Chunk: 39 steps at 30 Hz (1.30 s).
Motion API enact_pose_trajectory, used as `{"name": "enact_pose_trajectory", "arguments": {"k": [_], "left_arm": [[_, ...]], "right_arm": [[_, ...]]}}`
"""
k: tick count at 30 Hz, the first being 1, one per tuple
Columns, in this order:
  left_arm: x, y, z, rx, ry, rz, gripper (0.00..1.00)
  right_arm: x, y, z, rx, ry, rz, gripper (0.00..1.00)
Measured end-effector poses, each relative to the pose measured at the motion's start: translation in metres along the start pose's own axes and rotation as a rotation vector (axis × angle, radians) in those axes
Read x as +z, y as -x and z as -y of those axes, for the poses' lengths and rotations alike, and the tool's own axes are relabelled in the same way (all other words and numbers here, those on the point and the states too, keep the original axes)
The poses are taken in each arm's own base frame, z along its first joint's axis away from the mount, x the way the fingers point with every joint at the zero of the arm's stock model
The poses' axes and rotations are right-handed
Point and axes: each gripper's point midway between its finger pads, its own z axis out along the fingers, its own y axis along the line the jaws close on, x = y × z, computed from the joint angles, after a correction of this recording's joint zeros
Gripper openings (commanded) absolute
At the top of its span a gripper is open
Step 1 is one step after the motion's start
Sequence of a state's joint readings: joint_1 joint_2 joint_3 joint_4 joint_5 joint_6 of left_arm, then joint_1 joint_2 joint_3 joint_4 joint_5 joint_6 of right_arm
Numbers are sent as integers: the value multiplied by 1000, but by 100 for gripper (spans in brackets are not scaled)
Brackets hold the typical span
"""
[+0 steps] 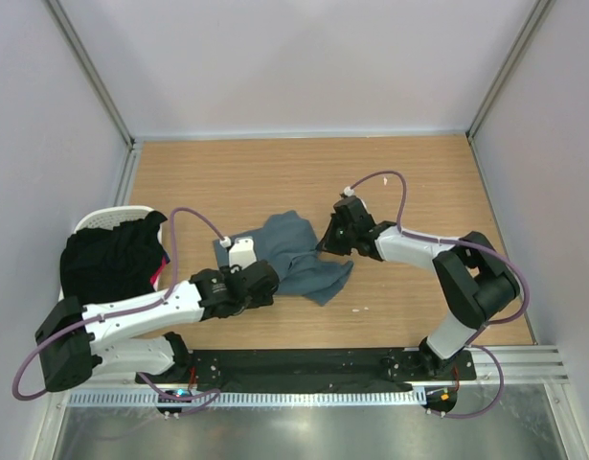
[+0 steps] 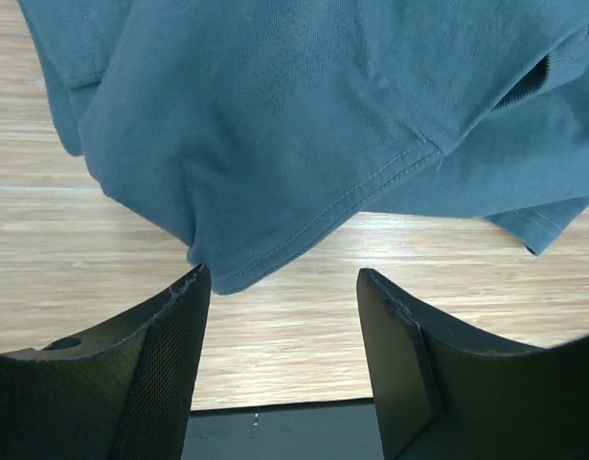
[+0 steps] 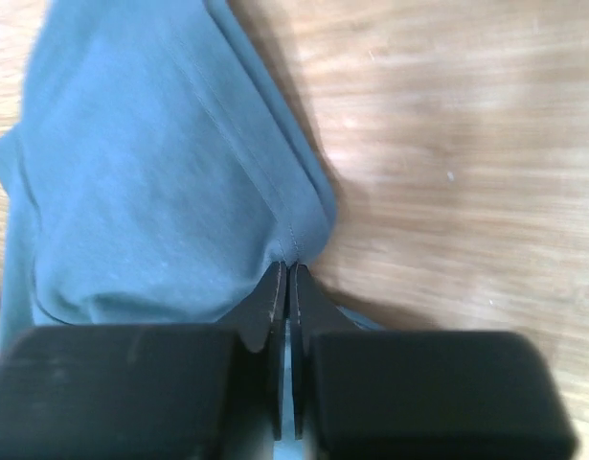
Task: Fold and stack the t-shirts
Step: Flatten the tshirt out
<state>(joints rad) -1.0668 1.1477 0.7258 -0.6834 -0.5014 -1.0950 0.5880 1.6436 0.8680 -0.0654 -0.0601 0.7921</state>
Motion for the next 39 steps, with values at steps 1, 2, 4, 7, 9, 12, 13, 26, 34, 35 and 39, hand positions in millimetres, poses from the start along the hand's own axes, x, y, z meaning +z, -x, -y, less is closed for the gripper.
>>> {"name": "enact_pose_trajectory", "arguments": {"k": [1, 2, 4, 7, 9, 12, 13, 26, 34, 35, 39], "left_arm": [[0, 0, -1, 0, 0, 2, 65], [-1, 1, -1, 1, -3, 6, 65], [-1, 2, 0, 3, -9, 10, 65], [-1, 3, -1, 26, -11, 12, 66], [0, 4, -1, 51, -9, 18, 82], [2, 10, 6, 100, -7, 31, 96], [4, 14, 12, 119, -7, 34, 96], [12, 80, 155, 309, -239, 176, 96], [20, 95, 234, 380, -282, 301, 100], [23, 92, 238, 385, -257, 313, 100], [38, 81, 234, 377, -123, 347, 93]], "right_arm": [[0, 3, -3, 1, 4, 8, 1], [-1, 7, -6, 3, 8, 18, 1], [-2, 14, -12, 1, 16, 34, 1], [-8, 30, -22, -12, 18, 70, 1], [-19, 44, -29, -29, 13, 111, 1], [-52, 74, -42, -60, -2, 211, 1], [-66, 85, -48, -69, 1, 251, 1], [-220, 174, -53, -93, -69, 581, 1], [-264, 188, -57, -108, -81, 644, 1], [-267, 189, -58, -109, -79, 647, 1], [-281, 193, -61, -113, -77, 658, 1]]}}
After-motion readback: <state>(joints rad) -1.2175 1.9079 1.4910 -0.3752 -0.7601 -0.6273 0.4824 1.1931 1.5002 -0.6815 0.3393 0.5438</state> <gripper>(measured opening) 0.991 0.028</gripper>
